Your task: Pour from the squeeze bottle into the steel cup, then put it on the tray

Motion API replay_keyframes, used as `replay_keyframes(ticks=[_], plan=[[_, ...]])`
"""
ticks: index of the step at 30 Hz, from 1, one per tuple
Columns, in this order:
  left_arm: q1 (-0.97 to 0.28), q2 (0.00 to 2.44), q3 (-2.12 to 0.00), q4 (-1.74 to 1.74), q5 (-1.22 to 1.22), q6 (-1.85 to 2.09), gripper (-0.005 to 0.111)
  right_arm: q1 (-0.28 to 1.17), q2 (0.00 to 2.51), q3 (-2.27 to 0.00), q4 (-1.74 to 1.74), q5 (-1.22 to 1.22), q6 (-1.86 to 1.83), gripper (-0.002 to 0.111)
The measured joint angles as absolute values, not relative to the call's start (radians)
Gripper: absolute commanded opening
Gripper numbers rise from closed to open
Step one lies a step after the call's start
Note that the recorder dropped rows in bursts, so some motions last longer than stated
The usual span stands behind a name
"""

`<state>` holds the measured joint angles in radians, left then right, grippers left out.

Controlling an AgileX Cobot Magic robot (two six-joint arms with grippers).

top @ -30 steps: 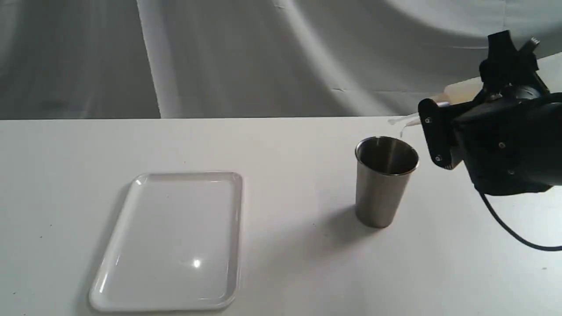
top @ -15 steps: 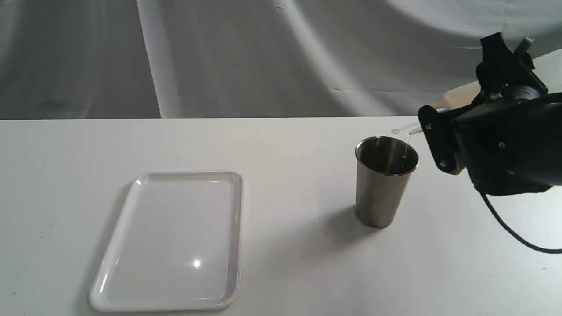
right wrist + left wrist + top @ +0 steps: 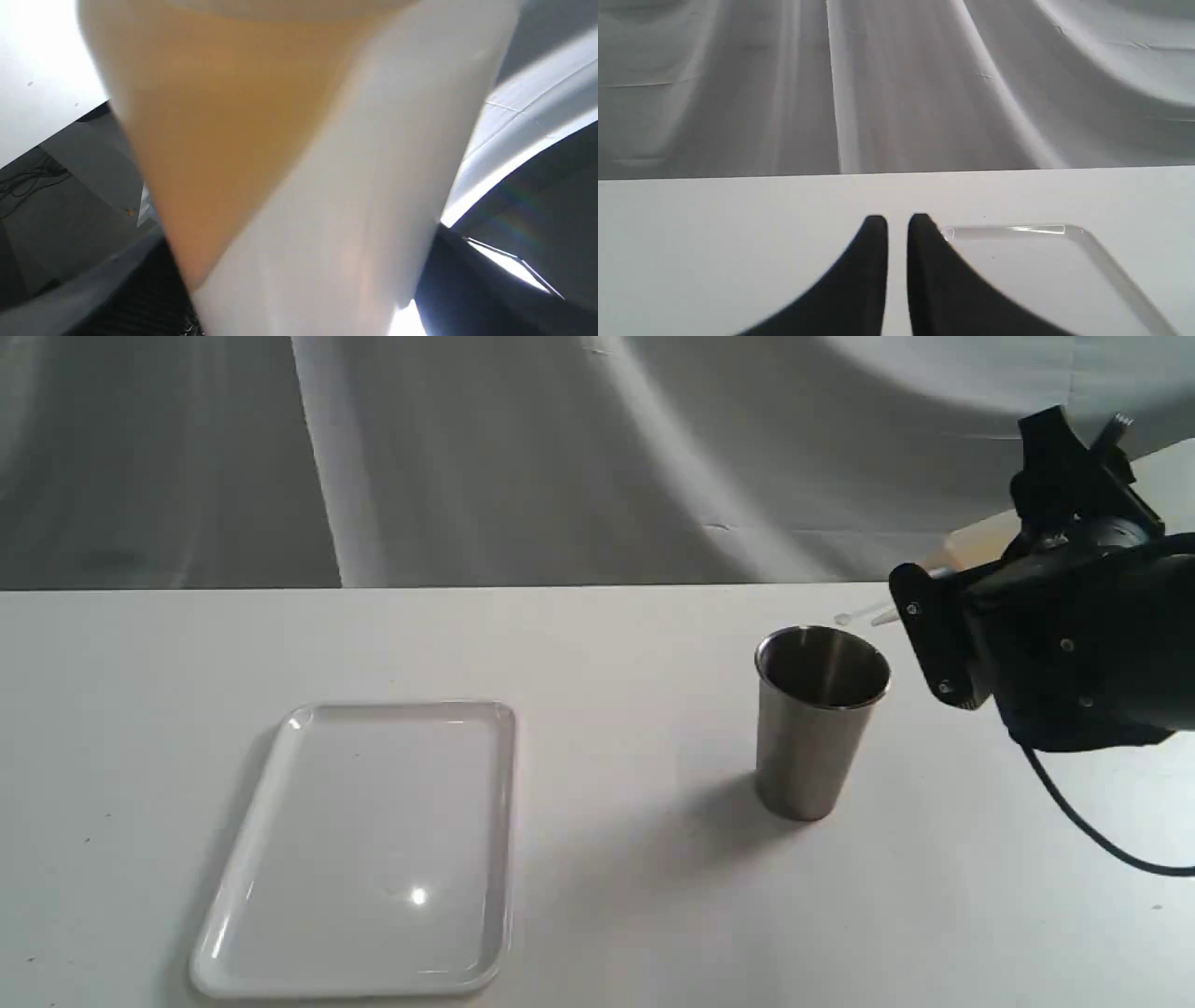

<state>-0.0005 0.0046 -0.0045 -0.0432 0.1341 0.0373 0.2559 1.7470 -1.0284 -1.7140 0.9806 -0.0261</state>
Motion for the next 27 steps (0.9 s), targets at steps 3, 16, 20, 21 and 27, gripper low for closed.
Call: replay_keyframes(ticks=[3, 16, 20, 21, 27], plan=[[-0.001, 0.005, -0.004, -0.043, 0.134, 0.037, 0.008, 0.256, 1.747, -1.028, -1.714, 0.981, -0.026, 0.048], [-0.001, 0.005, -0.004, -0.043, 0.134, 0.037, 0.008, 0.256, 1.747, -1.028, -1.714, 0.981, -0.062, 0.048], [-0.001, 0.005, -0.004, -0.043, 0.134, 0.037, 0.008, 0.256, 1.747, -1.028, -1.714, 0.981, -0.074, 0.048], [-0.001, 0.005, -0.004, -0.043, 0.134, 0.037, 0.008, 0.256, 1.747, -1.028, -1.714, 0.981, -0.074, 0.048], [-0.001, 0.005, -0.004, -0.043, 0.134, 0.037, 0.008, 0.256, 1.747, -1.028, -1.714, 0.981, -0.076, 0.048]])
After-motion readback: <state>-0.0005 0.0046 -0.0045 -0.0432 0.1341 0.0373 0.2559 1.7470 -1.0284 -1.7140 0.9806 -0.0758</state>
